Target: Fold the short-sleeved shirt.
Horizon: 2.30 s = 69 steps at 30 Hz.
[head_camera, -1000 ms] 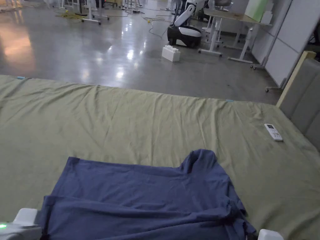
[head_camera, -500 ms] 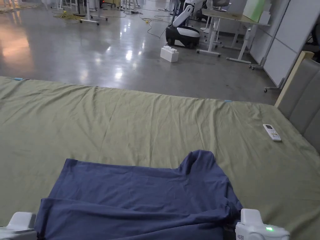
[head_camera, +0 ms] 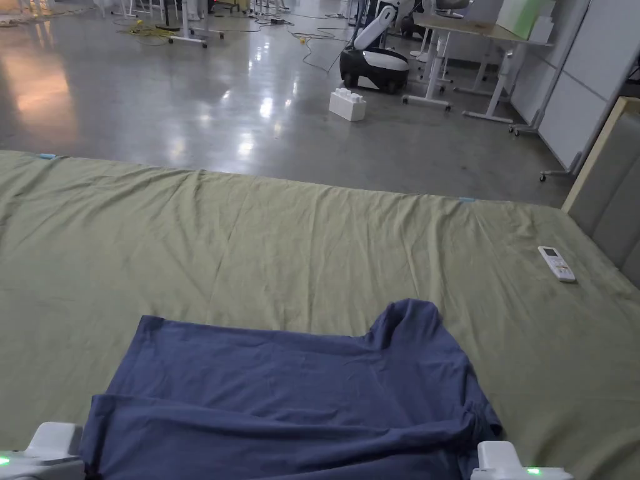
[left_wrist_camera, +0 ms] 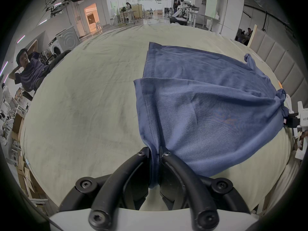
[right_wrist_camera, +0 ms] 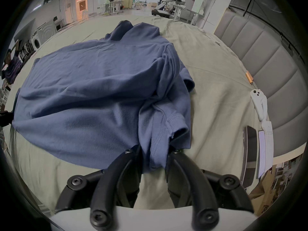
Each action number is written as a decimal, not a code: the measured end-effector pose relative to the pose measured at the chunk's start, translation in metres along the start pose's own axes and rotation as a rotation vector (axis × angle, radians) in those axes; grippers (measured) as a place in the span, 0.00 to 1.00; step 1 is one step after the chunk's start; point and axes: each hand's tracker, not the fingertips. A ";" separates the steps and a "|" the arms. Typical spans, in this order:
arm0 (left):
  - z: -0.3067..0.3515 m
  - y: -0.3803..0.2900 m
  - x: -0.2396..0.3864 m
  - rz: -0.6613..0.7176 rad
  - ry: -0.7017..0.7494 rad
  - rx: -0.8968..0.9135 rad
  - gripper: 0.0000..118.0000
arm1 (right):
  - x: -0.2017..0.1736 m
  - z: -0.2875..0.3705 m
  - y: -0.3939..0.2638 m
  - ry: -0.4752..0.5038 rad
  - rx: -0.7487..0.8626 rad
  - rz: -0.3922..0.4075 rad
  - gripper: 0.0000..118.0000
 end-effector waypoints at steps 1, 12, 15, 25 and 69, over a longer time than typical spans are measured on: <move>0.000 0.000 0.000 0.001 0.001 0.000 0.09 | 0.000 -0.001 0.001 0.002 0.000 -0.011 0.23; 0.017 -0.002 -0.005 0.060 -0.036 0.048 0.08 | 0.003 0.026 -0.013 0.035 0.085 -0.037 0.08; 0.030 0.004 -0.010 0.083 -0.068 0.081 0.07 | 0.010 0.047 -0.013 0.043 0.158 -0.069 0.08; 0.101 0.036 -0.024 0.105 -0.137 0.224 0.07 | 0.012 0.127 0.020 0.006 0.306 -0.001 0.08; 0.115 -0.011 0.021 0.019 -0.022 0.497 0.52 | -0.032 0.168 -0.040 -0.054 0.721 -0.090 0.71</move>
